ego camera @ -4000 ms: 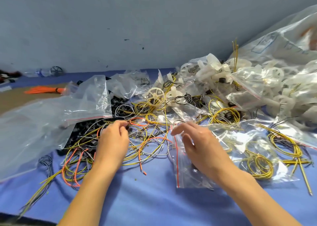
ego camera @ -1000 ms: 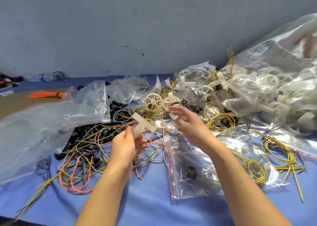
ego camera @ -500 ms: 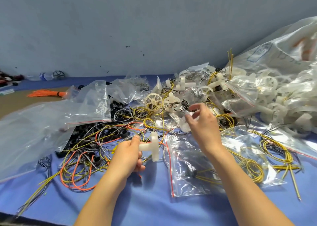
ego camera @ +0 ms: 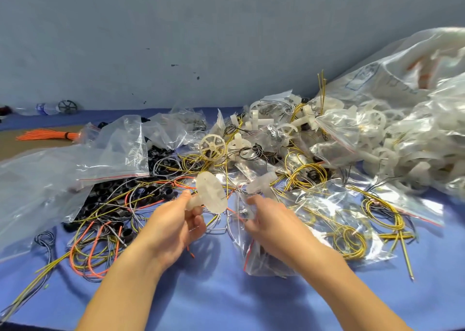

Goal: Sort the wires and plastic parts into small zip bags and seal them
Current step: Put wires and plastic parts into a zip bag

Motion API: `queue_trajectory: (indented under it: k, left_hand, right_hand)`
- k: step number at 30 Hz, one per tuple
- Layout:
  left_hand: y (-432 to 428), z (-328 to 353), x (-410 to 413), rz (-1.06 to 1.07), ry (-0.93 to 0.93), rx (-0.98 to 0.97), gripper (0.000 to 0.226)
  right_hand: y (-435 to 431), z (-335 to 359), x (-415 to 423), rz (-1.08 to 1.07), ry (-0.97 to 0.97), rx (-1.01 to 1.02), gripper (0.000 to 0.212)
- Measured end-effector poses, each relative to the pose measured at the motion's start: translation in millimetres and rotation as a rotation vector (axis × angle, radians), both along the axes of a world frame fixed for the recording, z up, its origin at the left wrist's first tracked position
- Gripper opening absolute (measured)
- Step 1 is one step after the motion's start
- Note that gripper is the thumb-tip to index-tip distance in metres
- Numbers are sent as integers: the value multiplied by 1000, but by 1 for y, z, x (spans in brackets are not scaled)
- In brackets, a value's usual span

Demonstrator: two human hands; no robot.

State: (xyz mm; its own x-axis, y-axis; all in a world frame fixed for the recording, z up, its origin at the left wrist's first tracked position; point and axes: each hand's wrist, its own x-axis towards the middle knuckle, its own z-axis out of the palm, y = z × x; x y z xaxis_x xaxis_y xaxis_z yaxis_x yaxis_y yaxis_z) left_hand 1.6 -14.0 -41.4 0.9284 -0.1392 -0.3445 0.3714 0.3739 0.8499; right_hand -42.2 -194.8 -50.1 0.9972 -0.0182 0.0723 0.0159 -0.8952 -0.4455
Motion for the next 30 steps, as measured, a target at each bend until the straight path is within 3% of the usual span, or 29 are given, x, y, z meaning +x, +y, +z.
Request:
queue_trajectory:
  k: [3, 9, 13, 16, 18, 21, 25, 30]
  left_hand:
    - [-4, 1, -3, -136, 2, -28, 27]
    - [-26, -2, -10, -314, -114, 198, 31]
    - [-30, 0, -2, -69, -131, 296, 32]
    - [-22, 2, 7, 137, -85, 214, 28]
    - [-18, 3, 9, 162, -55, 157, 26]
    - [-17, 2, 6, 82, -34, 187, 29]
    - [-14, 4, -2, -146, -11, 264, 30]
    - [-20, 3, -14, -351, -20, 294, 27]
  right_hand:
    - [-14, 6, -6, -33, -113, 166, 29]
    - [-27, 13, -14, -150, -357, 354, 19]
    - [-21, 6, -22, -158, -186, 231, 37]
    - [-1, -2, -26, -58, -104, 100, 60]
    - [8, -7, -25, 12, -57, 1, 65]
    - [7, -10, -17, -1, -49, -62, 44]
    - [-6, -9, -13, -87, -125, 139, 27]
    - [-12, 4, -19, -211, -382, 322, 21]
